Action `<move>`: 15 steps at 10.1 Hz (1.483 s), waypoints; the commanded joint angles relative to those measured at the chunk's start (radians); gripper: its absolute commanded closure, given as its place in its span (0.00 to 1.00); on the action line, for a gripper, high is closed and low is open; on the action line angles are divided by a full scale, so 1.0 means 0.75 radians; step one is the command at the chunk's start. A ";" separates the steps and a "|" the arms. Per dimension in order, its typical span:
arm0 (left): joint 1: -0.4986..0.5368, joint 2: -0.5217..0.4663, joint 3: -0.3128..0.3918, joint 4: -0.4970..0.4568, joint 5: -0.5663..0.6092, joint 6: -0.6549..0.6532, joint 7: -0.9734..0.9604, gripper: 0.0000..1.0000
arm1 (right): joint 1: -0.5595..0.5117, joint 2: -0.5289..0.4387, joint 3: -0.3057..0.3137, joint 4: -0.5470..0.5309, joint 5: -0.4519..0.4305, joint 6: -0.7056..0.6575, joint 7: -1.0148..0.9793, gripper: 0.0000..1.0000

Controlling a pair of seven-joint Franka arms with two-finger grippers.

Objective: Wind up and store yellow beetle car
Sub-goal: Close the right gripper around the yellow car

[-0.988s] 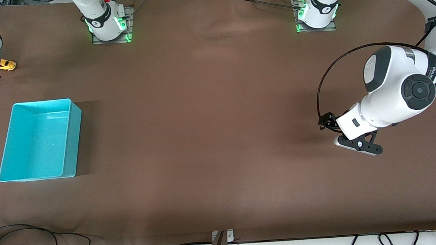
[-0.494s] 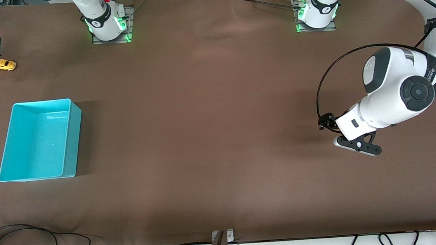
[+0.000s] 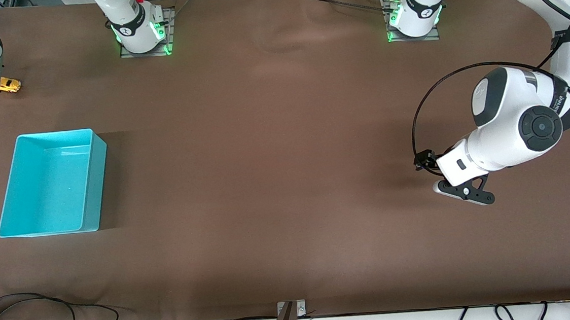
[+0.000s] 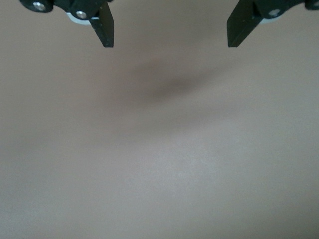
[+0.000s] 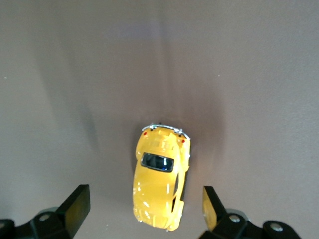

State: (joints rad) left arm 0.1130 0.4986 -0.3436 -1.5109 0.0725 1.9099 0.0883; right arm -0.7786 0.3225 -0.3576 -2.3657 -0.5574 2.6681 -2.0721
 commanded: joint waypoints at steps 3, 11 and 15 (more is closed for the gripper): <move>-0.005 0.012 -0.004 0.029 0.030 -0.004 -0.009 0.00 | -0.023 0.030 0.004 -0.004 -0.030 0.073 -0.025 0.00; -0.010 0.012 -0.004 0.029 0.030 -0.004 -0.009 0.00 | -0.021 0.032 0.004 -0.008 -0.034 0.073 -0.017 1.00; -0.012 0.008 -0.004 0.029 0.028 -0.006 -0.017 0.00 | -0.013 -0.092 0.074 0.005 -0.028 -0.086 -0.010 1.00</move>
State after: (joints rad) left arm 0.1110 0.4985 -0.3436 -1.5107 0.0725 1.9100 0.0883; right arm -0.7789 0.3096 -0.3274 -2.3596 -0.5600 2.6470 -2.0791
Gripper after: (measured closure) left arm 0.000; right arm 0.555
